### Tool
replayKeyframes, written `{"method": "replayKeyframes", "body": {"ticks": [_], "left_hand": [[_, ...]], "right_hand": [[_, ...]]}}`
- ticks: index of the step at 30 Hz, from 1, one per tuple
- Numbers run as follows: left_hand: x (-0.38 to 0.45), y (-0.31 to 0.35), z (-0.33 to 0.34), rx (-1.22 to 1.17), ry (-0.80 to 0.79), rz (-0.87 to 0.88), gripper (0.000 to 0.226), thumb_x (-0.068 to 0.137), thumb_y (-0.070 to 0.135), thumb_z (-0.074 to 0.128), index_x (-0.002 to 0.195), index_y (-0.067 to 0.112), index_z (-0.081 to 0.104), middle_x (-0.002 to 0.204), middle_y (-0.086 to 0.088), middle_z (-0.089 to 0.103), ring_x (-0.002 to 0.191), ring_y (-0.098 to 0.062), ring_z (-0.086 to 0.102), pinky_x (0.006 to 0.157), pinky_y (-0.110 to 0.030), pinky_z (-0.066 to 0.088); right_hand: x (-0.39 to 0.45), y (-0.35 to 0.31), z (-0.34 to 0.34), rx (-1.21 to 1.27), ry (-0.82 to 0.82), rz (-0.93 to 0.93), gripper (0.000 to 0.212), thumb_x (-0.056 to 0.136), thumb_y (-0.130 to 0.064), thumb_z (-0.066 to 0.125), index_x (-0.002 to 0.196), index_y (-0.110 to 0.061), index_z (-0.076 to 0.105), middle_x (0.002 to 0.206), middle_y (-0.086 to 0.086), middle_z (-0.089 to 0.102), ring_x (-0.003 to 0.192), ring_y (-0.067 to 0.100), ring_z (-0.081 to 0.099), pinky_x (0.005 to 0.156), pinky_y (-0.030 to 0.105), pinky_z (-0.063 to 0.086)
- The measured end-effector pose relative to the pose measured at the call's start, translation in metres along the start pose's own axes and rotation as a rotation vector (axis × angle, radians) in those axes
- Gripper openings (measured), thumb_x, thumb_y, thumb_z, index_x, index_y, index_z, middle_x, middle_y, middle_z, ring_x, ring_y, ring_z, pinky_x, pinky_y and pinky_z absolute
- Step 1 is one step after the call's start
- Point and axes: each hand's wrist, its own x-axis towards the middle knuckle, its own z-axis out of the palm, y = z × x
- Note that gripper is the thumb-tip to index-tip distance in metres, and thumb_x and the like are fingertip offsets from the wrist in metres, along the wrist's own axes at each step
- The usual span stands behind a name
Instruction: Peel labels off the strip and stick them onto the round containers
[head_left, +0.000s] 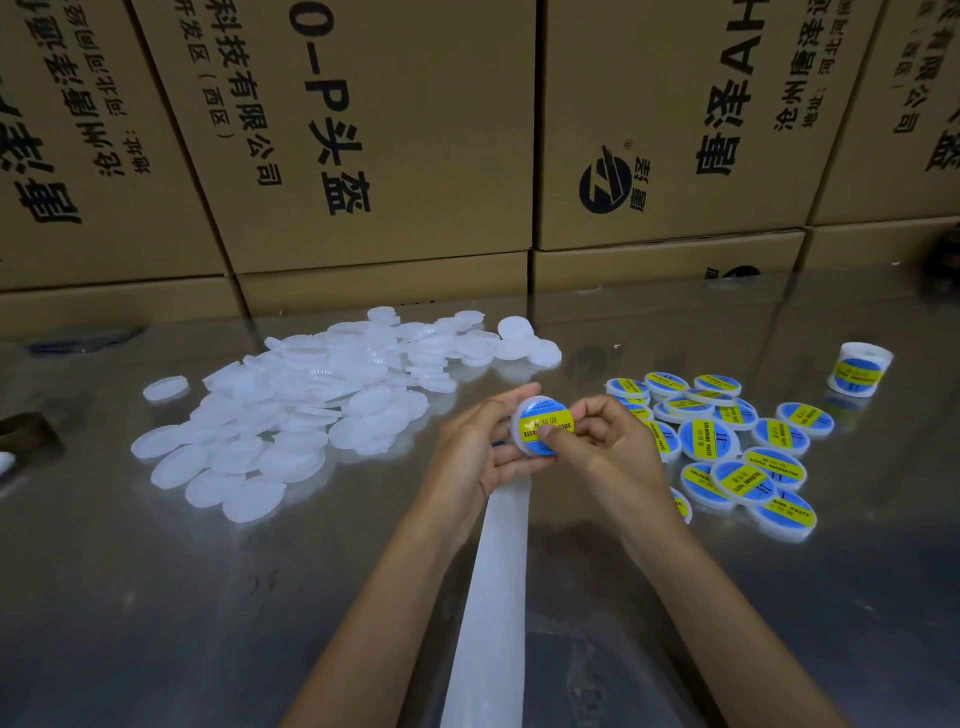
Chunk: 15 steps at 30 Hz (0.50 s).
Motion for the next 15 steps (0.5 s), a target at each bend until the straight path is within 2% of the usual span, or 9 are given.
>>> {"method": "replayKeyframes", "body": {"ticks": [7, 12, 15], "left_hand": [[0.001, -0.002, 0.002, 0.075, 0.007, 0.024, 0.037, 0.098, 0.004, 0.045, 0.116, 0.019, 0.073, 0.108, -0.011, 0.076, 0.1, -0.028, 0.074, 0.075, -0.035, 0.062], [-0.003, -0.004, 0.004, 0.152, 0.012, 0.073, 0.035, 0.1, 0.004, 0.049, 0.117, 0.021, 0.073, 0.112, -0.01, 0.075, 0.1, -0.026, 0.074, 0.081, -0.036, 0.062], [-0.004, -0.003, 0.007, 0.17, 0.015, 0.081, 0.034, 0.099, 0.004, 0.051, 0.118, 0.022, 0.073, 0.113, -0.008, 0.075, 0.101, -0.024, 0.073, 0.079, -0.032, 0.061]], "right_hand": [[0.001, 0.003, 0.001, -0.033, 0.045, -0.021, 0.024, 0.078, -0.004, 0.079, 0.079, -0.014, 0.057, 0.06, -0.008, 0.061, 0.058, 0.004, 0.056, 0.055, 0.013, 0.046], [0.003, 0.009, 0.0, -0.108, 0.068, -0.054, 0.026, 0.077, -0.007, 0.081, 0.079, -0.017, 0.056, 0.059, -0.01, 0.06, 0.057, 0.005, 0.054, 0.054, 0.014, 0.045], [0.004, 0.013, 0.001, -0.166, 0.104, -0.107, 0.028, 0.076, -0.01, 0.081, 0.076, -0.02, 0.055, 0.056, -0.014, 0.058, 0.053, 0.0, 0.051, 0.052, 0.012, 0.043]]}}
